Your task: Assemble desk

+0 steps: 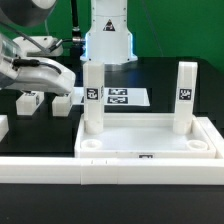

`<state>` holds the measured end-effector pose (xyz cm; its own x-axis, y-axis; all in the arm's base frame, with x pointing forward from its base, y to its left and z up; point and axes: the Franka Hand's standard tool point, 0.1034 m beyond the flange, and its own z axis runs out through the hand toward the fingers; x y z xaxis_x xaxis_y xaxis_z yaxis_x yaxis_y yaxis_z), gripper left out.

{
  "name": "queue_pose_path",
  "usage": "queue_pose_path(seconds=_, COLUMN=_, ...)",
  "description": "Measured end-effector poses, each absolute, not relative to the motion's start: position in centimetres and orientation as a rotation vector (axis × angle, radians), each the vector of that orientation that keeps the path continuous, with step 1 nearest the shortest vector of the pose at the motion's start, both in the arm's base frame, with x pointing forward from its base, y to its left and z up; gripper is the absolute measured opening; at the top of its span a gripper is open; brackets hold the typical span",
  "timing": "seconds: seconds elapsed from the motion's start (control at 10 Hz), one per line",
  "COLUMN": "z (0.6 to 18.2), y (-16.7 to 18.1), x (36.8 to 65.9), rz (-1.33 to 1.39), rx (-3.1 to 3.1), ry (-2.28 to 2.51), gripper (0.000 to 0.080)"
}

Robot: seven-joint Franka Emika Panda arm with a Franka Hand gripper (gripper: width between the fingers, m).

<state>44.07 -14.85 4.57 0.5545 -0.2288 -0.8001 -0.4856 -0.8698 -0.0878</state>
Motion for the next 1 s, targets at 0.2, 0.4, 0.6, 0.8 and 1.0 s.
queue_pose_path(seconds=0.2, z=4.4, y=-14.9, x=44.0, rz=1.223, rx=-2.491, ry=0.593, gripper=0.0648)
queue_pose_path(seconds=0.4, z=4.4, y=-14.7, x=43.1, rz=1.307, rx=-2.425, ry=0.587, gripper=0.0648)
queue_pose_path(seconds=0.6, z=3.7, y=-14.5, x=42.6, rz=1.439, rx=-2.338, ry=0.580, gripper=0.0648)
queue_pose_path(seconds=0.8, z=3.0, y=-14.2, x=42.5, rz=1.458, rx=-2.336, ry=0.581, gripper=0.0648)
queue_pose_path(seconds=1.0, z=3.0, y=-13.0, x=42.3, rz=1.494, rx=-2.351, ry=0.626, gripper=0.0648)
